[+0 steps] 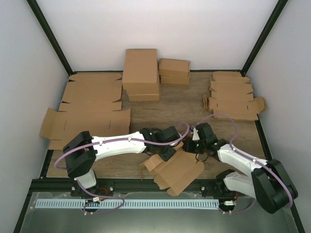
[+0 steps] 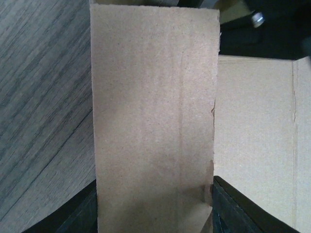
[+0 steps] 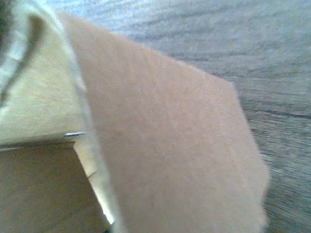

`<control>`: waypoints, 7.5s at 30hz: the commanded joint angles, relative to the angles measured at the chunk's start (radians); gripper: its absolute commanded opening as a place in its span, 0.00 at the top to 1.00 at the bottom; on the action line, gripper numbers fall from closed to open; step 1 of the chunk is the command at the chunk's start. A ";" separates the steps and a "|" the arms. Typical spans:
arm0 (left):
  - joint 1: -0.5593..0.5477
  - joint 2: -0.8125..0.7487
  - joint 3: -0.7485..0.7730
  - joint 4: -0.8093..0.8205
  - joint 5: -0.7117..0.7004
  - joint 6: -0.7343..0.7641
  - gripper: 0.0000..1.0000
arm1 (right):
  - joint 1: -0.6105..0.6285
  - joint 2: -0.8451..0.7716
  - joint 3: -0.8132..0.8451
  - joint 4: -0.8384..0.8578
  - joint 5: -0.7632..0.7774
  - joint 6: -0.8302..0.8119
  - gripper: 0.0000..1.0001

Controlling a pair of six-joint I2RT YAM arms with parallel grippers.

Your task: Fold the paper box

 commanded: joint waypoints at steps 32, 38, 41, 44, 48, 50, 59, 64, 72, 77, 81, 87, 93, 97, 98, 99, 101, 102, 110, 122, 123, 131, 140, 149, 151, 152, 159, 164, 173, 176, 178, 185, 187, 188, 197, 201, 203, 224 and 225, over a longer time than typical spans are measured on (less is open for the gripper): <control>0.126 -0.129 -0.075 -0.073 -0.056 -0.005 0.44 | 0.015 -0.123 0.122 0.160 0.146 -0.374 0.40; 0.129 -0.126 -0.082 -0.055 -0.034 -0.010 0.44 | 0.044 -0.031 0.156 0.174 0.172 -0.367 0.45; 0.129 -0.123 -0.085 -0.052 -0.031 -0.010 0.44 | 0.055 -0.001 0.173 0.187 0.173 -0.347 0.50; 0.130 -0.123 -0.087 -0.050 -0.037 -0.013 0.44 | 0.063 0.040 0.203 0.176 0.181 -0.338 0.61; 0.135 -0.125 -0.090 -0.046 -0.043 -0.033 0.44 | 0.072 0.079 0.239 0.146 0.156 -0.322 0.79; 0.135 -0.127 -0.092 -0.040 -0.038 -0.042 0.44 | 0.081 0.084 0.256 0.127 0.149 -0.307 0.89; 0.137 -0.134 -0.110 -0.008 -0.032 -0.089 0.45 | 0.108 0.159 0.399 -0.096 0.142 -0.103 0.99; 0.135 -0.145 -0.122 0.002 -0.034 -0.103 0.45 | 0.142 0.133 0.374 -0.108 0.152 -0.022 0.99; 0.135 -0.138 -0.122 0.013 -0.046 -0.120 0.45 | 0.151 0.114 0.405 -0.167 0.158 0.106 0.99; 0.135 -0.136 -0.116 0.027 -0.033 -0.130 0.45 | 0.159 0.109 0.414 -0.179 0.173 0.207 0.99; 0.135 -0.133 -0.115 0.039 -0.013 -0.124 0.45 | 0.172 0.079 0.363 -0.092 0.187 0.265 0.99; 0.135 -0.144 -0.116 0.049 -0.006 -0.131 0.45 | 0.172 0.133 0.406 -0.081 0.203 0.258 0.99; 0.138 -0.154 -0.114 0.047 -0.020 -0.146 0.45 | 0.173 0.153 0.407 -0.074 0.189 0.304 0.99; 0.140 -0.156 -0.119 0.057 -0.024 -0.161 0.45 | 0.183 0.125 0.401 -0.073 0.169 0.382 0.99; 0.140 -0.156 -0.121 0.060 -0.023 -0.163 0.45 | 0.188 0.112 0.394 -0.070 0.173 0.405 0.99; 0.140 -0.156 -0.121 0.062 -0.022 -0.164 0.45 | 0.196 0.096 0.382 -0.068 0.177 0.421 0.99; 0.140 -0.155 -0.121 0.065 -0.016 -0.160 0.45 | 0.212 0.066 0.366 -0.073 0.201 0.441 0.99; 0.140 -0.155 -0.122 0.067 -0.011 -0.155 0.45 | 0.221 0.051 0.353 -0.077 0.213 0.445 0.99; 0.129 -0.136 -0.134 0.075 0.041 -0.112 0.46 | 0.281 -0.008 0.189 -0.021 0.225 0.489 0.99; 0.085 -0.126 -0.139 0.051 0.035 -0.035 0.46 | 0.310 -0.073 0.138 -0.038 0.277 0.306 0.64; 0.085 -0.127 -0.139 0.045 0.029 -0.034 0.46 | 0.308 -0.085 0.135 -0.037 0.270 0.279 0.59; 0.085 -0.143 -0.147 0.038 0.016 -0.030 0.46 | 0.256 -0.195 0.142 -0.074 0.173 0.070 0.41; 0.085 -0.147 -0.147 0.040 0.017 -0.023 0.46 | 0.109 -0.376 0.119 -0.094 0.206 -0.019 0.30; 0.085 -0.144 -0.145 0.042 0.018 -0.025 0.46 | -0.134 -0.149 0.157 -0.002 -0.017 -0.133 0.46; 0.085 -0.143 -0.144 0.043 0.019 -0.026 0.46 | -0.167 -0.075 0.159 0.044 -0.095 -0.130 0.58; 0.085 -0.143 -0.144 0.044 0.019 -0.027 0.46 | -0.172 -0.041 0.166 0.057 -0.115 -0.134 0.65; 0.086 -0.146 -0.141 0.047 0.025 -0.033 0.46 | -0.170 0.144 0.195 0.123 -0.295 -0.227 0.85; 0.090 -0.158 -0.143 0.062 0.045 -0.038 0.45 | -0.166 0.119 0.122 0.191 -0.331 -0.249 0.83; 0.110 -0.154 -0.132 0.052 0.071 -0.022 0.46 | -0.126 0.037 0.017 0.258 -0.305 -0.255 0.79; 0.112 -0.161 -0.133 0.057 0.111 -0.005 0.46 | -0.118 -0.003 -0.035 0.337 -0.297 -0.233 0.74; 0.112 -0.165 -0.135 0.057 0.127 0.005 0.46 | -0.110 -0.033 -0.073 0.407 -0.303 -0.225 0.72; 0.125 -0.169 -0.133 0.041 0.161 0.020 0.47 | -0.068 -0.064 -0.091 0.435 -0.240 -0.280 0.70; 0.133 -0.176 -0.135 0.046 0.180 0.022 0.47 | -0.060 -0.054 -0.094 0.445 -0.239 -0.279 0.70; 0.139 -0.180 -0.135 0.049 0.192 0.023 0.48 | -0.054 -0.048 -0.094 0.449 -0.239 -0.279 0.70; 0.193 -0.205 -0.141 0.056 0.299 0.052 0.49 | -0.009 -0.061 -0.127 0.521 -0.243 -0.273 0.63; 0.211 -0.205 -0.146 0.052 0.320 0.063 0.49 | 0.002 -0.050 -0.127 0.534 -0.260 -0.280 0.63; 0.221 -0.202 -0.146 0.048 0.321 0.069 0.49 | 0.005 -0.057 -0.138 0.547 -0.270 -0.280 0.63; 0.254 -0.182 -0.099 0.006 0.382 0.118 0.49 | 0.070 -0.094 -0.175 0.576 -0.179 -0.285 0.57; 0.259 -0.182 -0.098 0.008 0.395 0.115 0.49 | 0.091 -0.090 -0.168 0.570 -0.154 -0.287 0.55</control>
